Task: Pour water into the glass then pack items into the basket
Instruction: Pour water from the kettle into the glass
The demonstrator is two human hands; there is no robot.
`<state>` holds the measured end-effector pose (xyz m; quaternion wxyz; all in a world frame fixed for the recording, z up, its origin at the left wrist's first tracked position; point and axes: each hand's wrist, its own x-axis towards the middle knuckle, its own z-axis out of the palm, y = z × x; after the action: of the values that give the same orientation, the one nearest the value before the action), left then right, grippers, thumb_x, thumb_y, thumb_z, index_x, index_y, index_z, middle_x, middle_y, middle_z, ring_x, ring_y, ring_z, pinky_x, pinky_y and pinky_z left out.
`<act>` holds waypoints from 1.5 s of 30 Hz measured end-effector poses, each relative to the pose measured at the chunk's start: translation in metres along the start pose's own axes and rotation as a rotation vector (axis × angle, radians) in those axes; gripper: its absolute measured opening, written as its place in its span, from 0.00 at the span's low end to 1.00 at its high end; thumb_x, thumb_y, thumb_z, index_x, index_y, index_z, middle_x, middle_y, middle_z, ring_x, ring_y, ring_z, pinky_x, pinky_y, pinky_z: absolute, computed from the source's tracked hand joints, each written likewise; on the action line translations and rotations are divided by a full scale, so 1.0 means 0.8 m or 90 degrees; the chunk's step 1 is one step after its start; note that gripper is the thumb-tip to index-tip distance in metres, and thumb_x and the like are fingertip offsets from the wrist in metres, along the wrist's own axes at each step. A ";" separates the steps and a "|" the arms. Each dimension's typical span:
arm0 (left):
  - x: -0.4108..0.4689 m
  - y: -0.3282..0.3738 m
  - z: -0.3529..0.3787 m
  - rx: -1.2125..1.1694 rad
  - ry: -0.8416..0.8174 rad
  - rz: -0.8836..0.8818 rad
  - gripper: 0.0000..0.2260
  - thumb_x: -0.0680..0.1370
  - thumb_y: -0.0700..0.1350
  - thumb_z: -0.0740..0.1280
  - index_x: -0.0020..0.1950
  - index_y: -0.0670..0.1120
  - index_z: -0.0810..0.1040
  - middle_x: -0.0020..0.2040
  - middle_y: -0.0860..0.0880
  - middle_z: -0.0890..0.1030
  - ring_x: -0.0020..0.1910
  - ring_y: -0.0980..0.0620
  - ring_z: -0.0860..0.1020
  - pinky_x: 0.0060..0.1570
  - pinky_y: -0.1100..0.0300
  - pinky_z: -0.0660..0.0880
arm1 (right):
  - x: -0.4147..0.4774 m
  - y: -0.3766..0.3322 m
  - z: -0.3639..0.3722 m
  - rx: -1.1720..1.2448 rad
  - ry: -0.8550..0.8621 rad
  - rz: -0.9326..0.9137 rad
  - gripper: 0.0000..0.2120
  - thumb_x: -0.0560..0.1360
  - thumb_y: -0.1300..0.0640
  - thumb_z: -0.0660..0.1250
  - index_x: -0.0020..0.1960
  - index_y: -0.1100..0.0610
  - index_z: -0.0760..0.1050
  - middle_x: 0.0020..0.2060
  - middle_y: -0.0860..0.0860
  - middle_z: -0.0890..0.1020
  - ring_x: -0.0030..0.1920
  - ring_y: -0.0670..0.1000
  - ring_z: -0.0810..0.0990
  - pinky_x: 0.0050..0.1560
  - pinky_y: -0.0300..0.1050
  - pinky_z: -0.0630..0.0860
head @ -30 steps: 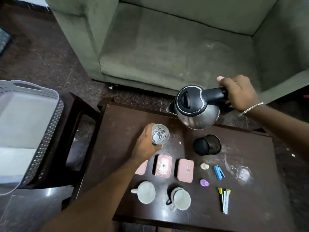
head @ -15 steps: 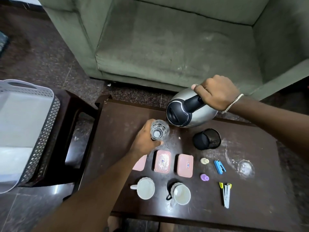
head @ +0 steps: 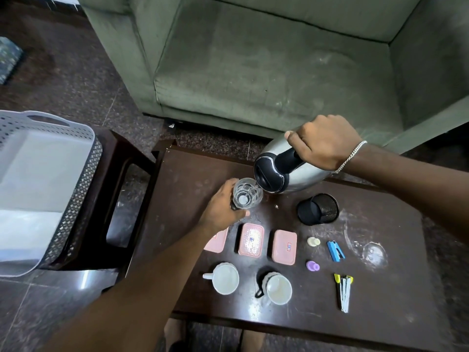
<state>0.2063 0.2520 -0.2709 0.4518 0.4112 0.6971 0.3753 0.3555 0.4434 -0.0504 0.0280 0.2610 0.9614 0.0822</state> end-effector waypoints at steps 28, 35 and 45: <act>-0.014 -0.007 -0.012 0.066 -0.002 -0.007 0.45 0.65 0.47 0.83 0.78 0.52 0.64 0.74 0.51 0.74 0.69 0.51 0.74 0.68 0.45 0.76 | 0.014 -0.012 -0.031 -0.048 0.005 -0.056 0.27 0.79 0.42 0.43 0.29 0.54 0.64 0.32 0.60 0.80 0.33 0.64 0.81 0.35 0.47 0.67; -0.016 -0.005 -0.014 0.073 -0.001 -0.009 0.46 0.65 0.47 0.84 0.78 0.53 0.64 0.74 0.51 0.74 0.68 0.52 0.75 0.67 0.47 0.77 | 0.015 -0.006 -0.037 -0.057 0.014 -0.073 0.27 0.78 0.42 0.41 0.30 0.53 0.65 0.31 0.59 0.80 0.32 0.63 0.80 0.34 0.46 0.69; -0.018 -0.001 -0.018 0.088 -0.010 -0.013 0.46 0.65 0.48 0.83 0.78 0.54 0.63 0.75 0.51 0.73 0.70 0.49 0.74 0.68 0.45 0.76 | 0.014 0.004 -0.039 -0.056 0.019 -0.071 0.26 0.79 0.42 0.43 0.27 0.53 0.59 0.30 0.58 0.78 0.29 0.62 0.79 0.34 0.45 0.67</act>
<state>0.1960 0.2361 -0.2628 0.4315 0.4369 0.7220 0.3187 0.3446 0.4471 -0.0190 0.0293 0.2041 0.9702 0.1270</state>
